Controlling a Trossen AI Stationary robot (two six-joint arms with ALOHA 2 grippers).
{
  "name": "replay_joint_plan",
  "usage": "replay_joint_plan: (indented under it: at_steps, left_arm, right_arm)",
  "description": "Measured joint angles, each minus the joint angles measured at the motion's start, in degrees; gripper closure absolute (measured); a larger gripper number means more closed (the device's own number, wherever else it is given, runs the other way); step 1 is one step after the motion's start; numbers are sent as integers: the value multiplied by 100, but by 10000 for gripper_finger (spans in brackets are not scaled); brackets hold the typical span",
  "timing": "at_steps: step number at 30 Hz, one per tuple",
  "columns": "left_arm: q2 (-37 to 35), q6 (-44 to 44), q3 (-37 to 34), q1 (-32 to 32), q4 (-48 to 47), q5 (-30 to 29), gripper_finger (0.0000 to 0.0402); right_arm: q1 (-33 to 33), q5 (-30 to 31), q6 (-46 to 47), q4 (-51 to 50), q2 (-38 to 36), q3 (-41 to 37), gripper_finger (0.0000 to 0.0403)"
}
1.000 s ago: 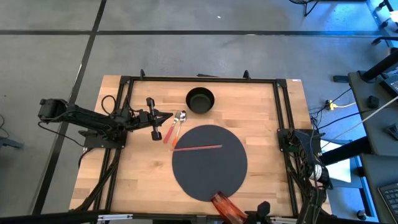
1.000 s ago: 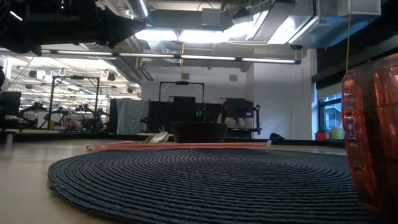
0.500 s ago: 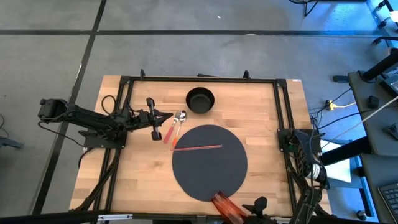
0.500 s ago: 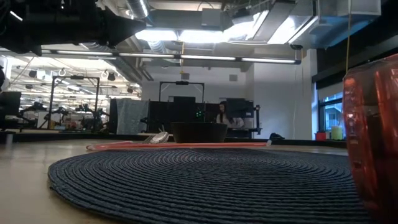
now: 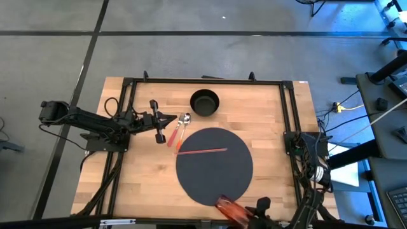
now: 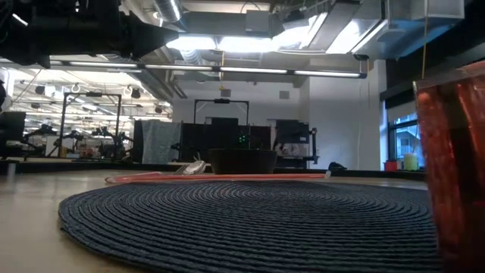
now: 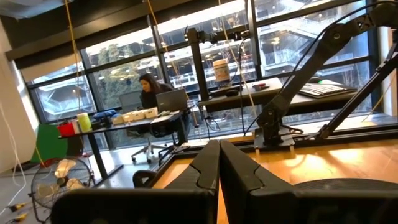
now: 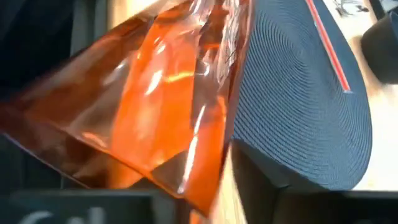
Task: Pick & Place Utensil
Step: Adjust the brown glass on the gray mat
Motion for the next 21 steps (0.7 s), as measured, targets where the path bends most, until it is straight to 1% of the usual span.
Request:
replay_joint_plan:
  at_steps: [4,6,11,14,17,21]
  left_arm:
    - [0,112,0,0,-2,-2,398]
    - [0,146,0,0,-6,-2,398]
    - [0,151,0,0,-26,-2,398]
    - [0,151,0,2,-28,-2,398]
    - [0,151,0,0,-42,-2,398]
    - [0,160,0,2,-44,-2,398]
  right_arm:
    - [-9,-84,457,-452,-2,0,367]
    - [-4,-96,655,-711,-4,2,387]
    - [-11,-425,1013,-1273,-7,192,376]
    - [-62,-728,975,-1522,-5,620,383]
    - [-164,-844,479,-1511,-55,1087,389]
    - [-335,-863,-109,-1503,-67,2011,389]
